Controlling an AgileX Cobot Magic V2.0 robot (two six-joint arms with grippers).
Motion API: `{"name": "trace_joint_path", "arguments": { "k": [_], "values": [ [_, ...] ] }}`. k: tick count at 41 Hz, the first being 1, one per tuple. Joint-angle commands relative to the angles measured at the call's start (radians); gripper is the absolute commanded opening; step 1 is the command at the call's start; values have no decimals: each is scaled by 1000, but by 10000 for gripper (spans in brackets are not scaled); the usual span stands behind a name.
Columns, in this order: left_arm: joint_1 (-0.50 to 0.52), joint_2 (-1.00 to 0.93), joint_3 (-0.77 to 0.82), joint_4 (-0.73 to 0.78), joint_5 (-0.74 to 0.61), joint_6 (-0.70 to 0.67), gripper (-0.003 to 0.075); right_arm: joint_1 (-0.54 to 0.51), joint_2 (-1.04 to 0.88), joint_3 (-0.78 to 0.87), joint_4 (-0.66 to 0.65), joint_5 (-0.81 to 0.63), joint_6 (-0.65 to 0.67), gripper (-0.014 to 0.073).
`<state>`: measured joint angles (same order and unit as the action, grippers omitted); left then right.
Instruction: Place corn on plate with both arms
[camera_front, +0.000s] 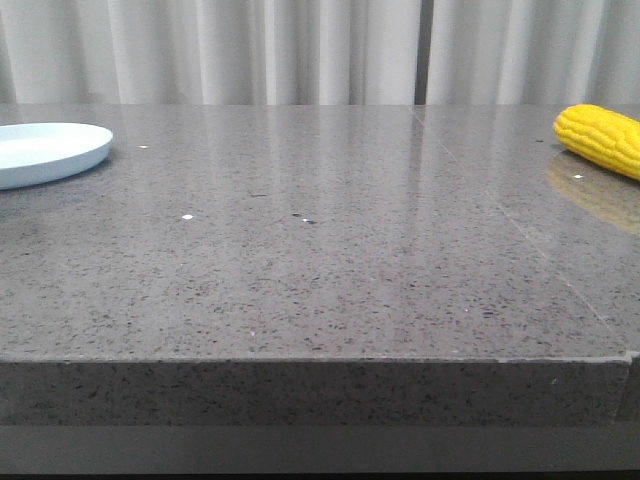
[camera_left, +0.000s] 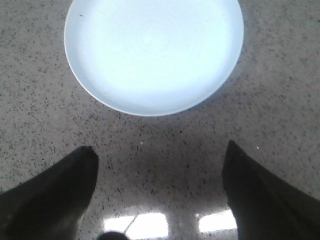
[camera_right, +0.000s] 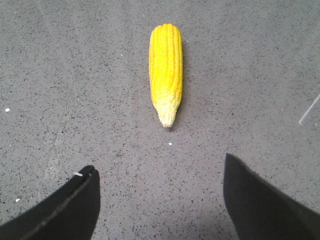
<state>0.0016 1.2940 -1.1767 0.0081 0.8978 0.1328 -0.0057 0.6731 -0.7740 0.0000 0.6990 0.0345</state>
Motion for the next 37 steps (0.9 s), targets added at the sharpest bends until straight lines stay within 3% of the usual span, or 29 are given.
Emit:
{"name": "trace_joint_path", "arguments": {
  "k": [1,8,17,20,37],
  "values": [
    [54,32,-85,-24,-50,-5,512,-4,6,-25,-12,-68,-4,543],
    [190,126,-160,-130,-66,56,512,-4,6,-25,-12,-68,-4,543],
    [331,250,-216,-458,-92,206,512,-4,6,-25,-12,-68,-4,543],
    [342,283,-217,-513,-129,208,512,-4,6,-25,-12,-68,-4,543],
    [310,395,-217,-515,-240,235,512,-4,6,-25,-12,-66,-4,543]
  ]
}}
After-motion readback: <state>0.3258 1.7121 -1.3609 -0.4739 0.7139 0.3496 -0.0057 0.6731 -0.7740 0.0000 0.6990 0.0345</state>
